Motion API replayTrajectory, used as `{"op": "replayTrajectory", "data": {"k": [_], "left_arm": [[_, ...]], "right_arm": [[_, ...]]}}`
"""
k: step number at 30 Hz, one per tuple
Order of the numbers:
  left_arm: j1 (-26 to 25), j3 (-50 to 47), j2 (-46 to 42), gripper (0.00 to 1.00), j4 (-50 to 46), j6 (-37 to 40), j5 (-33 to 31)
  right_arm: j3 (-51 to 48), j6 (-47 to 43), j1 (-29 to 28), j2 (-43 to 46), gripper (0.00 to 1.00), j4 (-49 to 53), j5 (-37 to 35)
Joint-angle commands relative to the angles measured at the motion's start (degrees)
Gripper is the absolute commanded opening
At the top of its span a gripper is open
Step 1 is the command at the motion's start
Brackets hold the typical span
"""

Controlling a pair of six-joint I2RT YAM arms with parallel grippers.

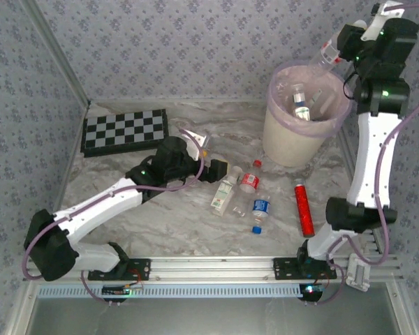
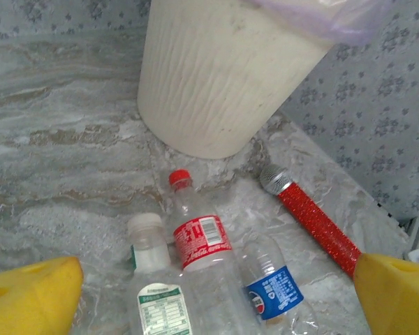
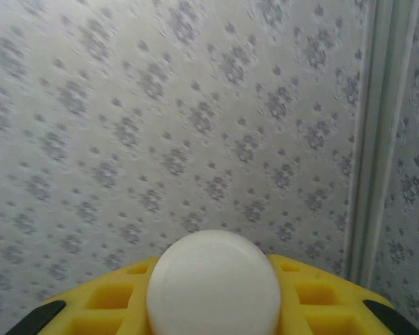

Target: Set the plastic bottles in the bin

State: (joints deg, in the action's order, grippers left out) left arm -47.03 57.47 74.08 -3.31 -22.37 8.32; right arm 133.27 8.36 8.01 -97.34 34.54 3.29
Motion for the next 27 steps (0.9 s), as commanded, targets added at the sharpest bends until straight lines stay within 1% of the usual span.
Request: {"op": "replayTrajectory", "data": {"k": [1, 4, 6, 11, 14, 19, 23, 27], "left_arm": [[-1.04, 0.73, 1.80, 0.99, -3.90, 0.03, -3.74], [-2.42, 4.42, 5.84, 0.99, -14.42, 0.13, -12.65], [-3.51, 5.23, 8.04, 0.99, -16.51, -0.04, -15.23], [-6.34, 6.24, 12.44, 0.99, -16.73, -0.57, -16.97], [-7.18, 7.00, 14.70, 0.99, -17.25, -0.83, -18.33], [-7.73, 7.58, 17.17, 0.98, -17.47, -0.33, -18.34], [-7.82, 7.31, 18.41, 0.94, -17.12, -0.31, -18.35], [-7.82, 6.74, 19.24, 0.91, -16.51, -0.62, -18.25]], "right_arm": [[3.92, -2.52, -0.25, -4.43, 0.00, 2.99, -4.05], [5.15, -2.98, -1.16, -7.41, 0.00, 4.27, -4.53], [4.81, -3.84, -1.97, -8.98, 0.00, 4.32, -5.24], [6.83, -5.53, -3.80, -14.34, 0.00, 7.28, -6.08], [6.86, -5.96, -4.68, -16.49, 0.00, 9.55, -6.28], [6.92, -6.53, -5.24, -19.90, 0.00, 16.34, -6.09], [7.04, -6.06, -5.19, -22.63, 0.00, 22.35, -5.32], [4.94, -5.90, -5.39, -23.38, 0.00, 25.66, -4.94]]}}
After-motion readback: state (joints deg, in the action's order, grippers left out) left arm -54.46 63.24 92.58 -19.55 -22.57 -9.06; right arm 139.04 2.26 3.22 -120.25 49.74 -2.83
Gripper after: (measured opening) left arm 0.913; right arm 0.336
